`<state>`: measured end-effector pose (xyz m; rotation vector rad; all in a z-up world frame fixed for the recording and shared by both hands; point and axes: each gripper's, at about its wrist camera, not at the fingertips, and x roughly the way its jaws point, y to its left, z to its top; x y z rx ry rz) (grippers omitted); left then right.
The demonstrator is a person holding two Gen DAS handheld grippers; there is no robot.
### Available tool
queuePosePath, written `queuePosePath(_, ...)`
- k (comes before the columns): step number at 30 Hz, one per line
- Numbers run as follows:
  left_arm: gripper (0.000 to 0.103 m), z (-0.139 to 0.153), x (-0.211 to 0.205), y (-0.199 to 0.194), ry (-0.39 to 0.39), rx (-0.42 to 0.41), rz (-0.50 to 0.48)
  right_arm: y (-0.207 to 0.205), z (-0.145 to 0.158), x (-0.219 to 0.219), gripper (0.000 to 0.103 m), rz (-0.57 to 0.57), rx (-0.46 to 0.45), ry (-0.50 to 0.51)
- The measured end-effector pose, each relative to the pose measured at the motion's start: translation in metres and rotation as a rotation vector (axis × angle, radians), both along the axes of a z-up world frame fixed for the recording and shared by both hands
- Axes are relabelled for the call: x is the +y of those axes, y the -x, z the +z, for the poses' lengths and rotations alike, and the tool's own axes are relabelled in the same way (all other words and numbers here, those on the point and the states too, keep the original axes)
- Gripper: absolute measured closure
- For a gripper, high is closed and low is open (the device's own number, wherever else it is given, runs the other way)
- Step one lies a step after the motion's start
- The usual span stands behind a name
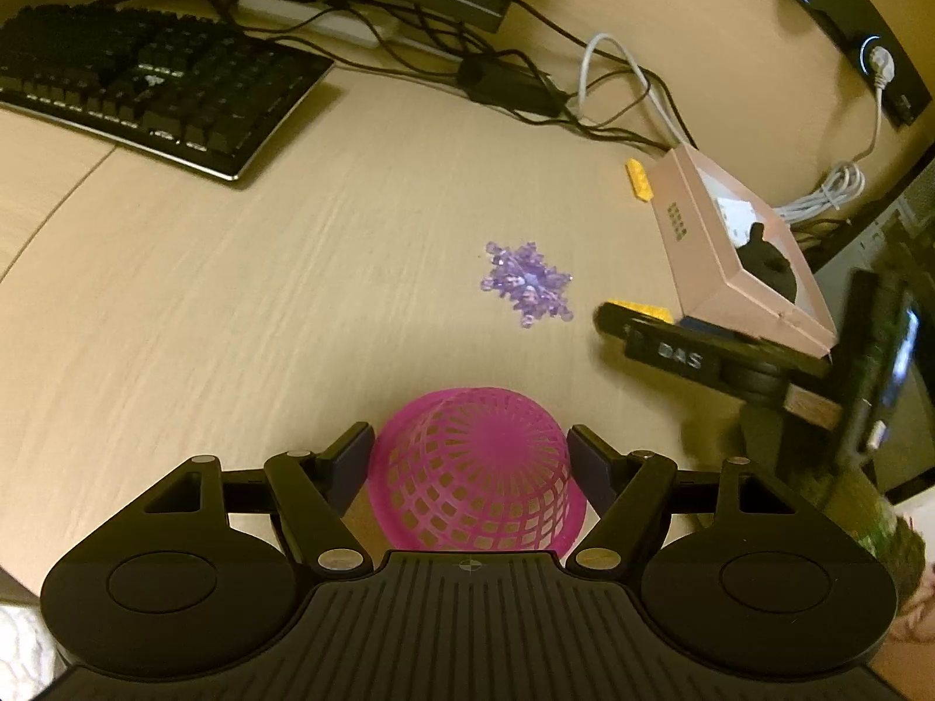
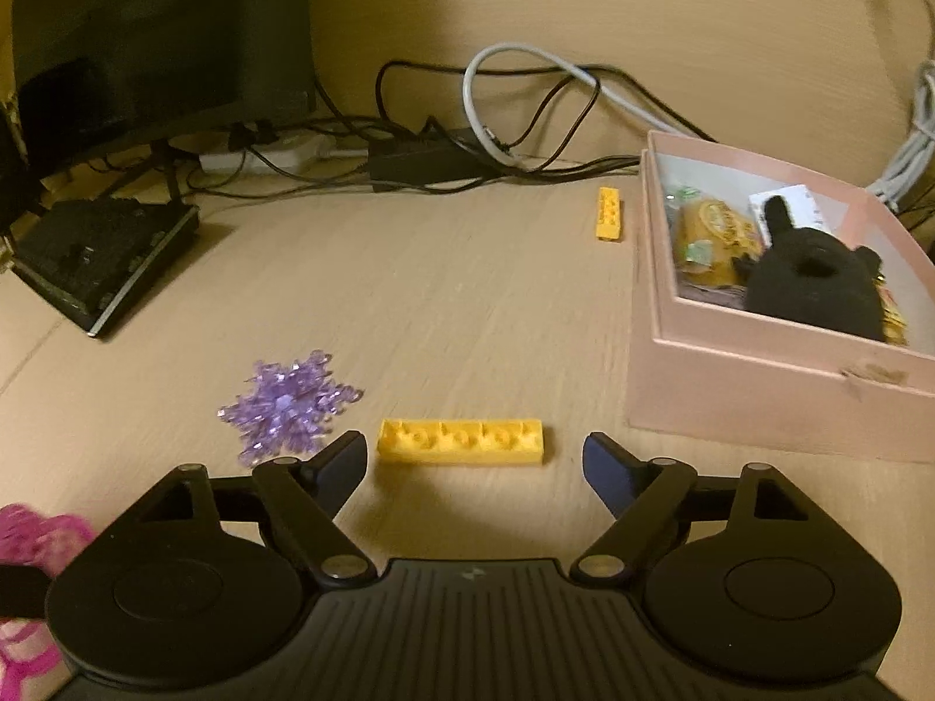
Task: Organize objects
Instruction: 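Grasp the long yellow brick with the right gripper while the left gripper holds the strainer, then drop the pink strainer into the pink box with the left gripper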
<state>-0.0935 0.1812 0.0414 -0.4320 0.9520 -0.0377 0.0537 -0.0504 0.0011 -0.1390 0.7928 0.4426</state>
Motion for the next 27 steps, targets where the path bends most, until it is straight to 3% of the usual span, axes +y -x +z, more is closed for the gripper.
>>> queuePosePath(2, 0.026, 0.0, -0.002, -0.002, 0.0, -0.001, -0.012, 0.0, -0.001, 0.004, 0.025, 0.008, -0.013, 0.025)
queuePosePath(3, 0.026, 0.0, -0.003, -0.003, 0.001, -0.002, -0.021, 0.001, 0.001, 0.006, 0.036, 0.014, -0.021, 0.04)
queuePosePath(4, 0.026, 0.0, -0.005, -0.005, 0.003, -0.003, -0.033, 0.003, 0.003, 0.005, 0.04, 0.02, -0.022, 0.048)
queuePosePath(10, 0.026, -0.004, -0.034, -0.019, 0.013, 0.003, -0.159, 0.031, 0.026, -0.021, 0.04, 0.009, -0.031, 0.02)
queuePosePath(16, 0.026, -0.003, -0.073, -0.029, -0.001, -0.019, -0.302, 0.064, 0.048, -0.074, 0.04, -0.057, -0.05, 0.031)
queuePosePath(23, 0.026, 0.007, -0.111, -0.053, 0.01, -0.08, -0.379, 0.091, 0.051, -0.143, 0.04, -0.201, -0.062, 0.094)
queuePosePath(27, 0.026, 0.025, -0.122, -0.08, 0.034, -0.135, -0.402, 0.102, 0.052, -0.176, 0.04, -0.289, -0.05, 0.059)
